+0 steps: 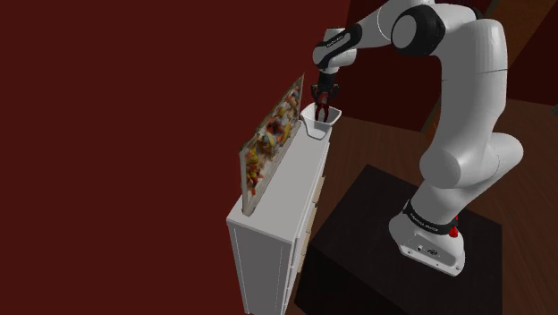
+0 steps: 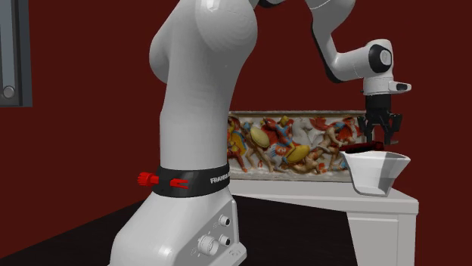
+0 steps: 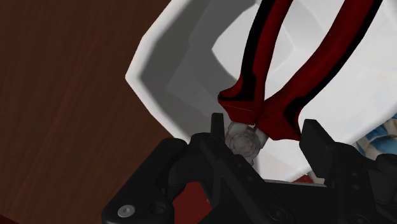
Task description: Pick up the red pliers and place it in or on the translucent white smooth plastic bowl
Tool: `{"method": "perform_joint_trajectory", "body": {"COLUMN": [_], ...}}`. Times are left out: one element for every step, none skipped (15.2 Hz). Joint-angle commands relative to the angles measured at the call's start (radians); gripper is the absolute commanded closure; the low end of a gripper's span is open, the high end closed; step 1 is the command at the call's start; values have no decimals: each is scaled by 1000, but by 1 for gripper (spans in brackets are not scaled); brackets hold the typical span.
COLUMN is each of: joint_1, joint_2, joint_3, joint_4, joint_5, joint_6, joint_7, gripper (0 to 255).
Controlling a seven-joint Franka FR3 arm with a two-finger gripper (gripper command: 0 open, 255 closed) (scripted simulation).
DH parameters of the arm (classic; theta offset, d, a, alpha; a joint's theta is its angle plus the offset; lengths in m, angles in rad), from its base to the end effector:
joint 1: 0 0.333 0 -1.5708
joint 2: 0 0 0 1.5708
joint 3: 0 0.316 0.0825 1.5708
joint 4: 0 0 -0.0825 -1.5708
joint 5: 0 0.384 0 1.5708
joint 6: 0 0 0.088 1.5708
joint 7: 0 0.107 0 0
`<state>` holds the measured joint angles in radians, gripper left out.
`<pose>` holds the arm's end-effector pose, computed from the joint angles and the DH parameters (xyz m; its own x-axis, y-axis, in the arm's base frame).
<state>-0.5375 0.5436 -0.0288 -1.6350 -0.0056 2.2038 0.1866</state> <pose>0.5810 -0.3667 0.3046 0.7347 -0.6778 0.0285 -0.6783 -0.7347 0.0144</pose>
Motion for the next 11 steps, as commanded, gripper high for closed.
{"method": "perform_joint_trajectory", "body": {"joint_1": [0, 0, 0, 0, 0, 0, 0, 0, 0, 0, 0], "joint_2": [14, 19, 19, 19, 19, 19, 19, 19, 19, 19, 19], "joint_3": [0, 0, 0, 0, 0, 0, 0, 0, 0, 0, 0], "joint_4": [-6, -8, -7, -7, -7, -7, -7, -7, -7, -7, -7], "joint_5": [0, 0, 0, 0, 0, 0, 0, 0, 0, 0, 0], "joint_6": [20, 26, 26, 26, 26, 26, 26, 26, 26, 26, 26], "joint_7": [0, 0, 0, 0, 0, 0, 0, 0, 0, 0, 0], "gripper": [255, 255, 255, 255, 255, 255, 255, 255, 255, 0, 0]}}
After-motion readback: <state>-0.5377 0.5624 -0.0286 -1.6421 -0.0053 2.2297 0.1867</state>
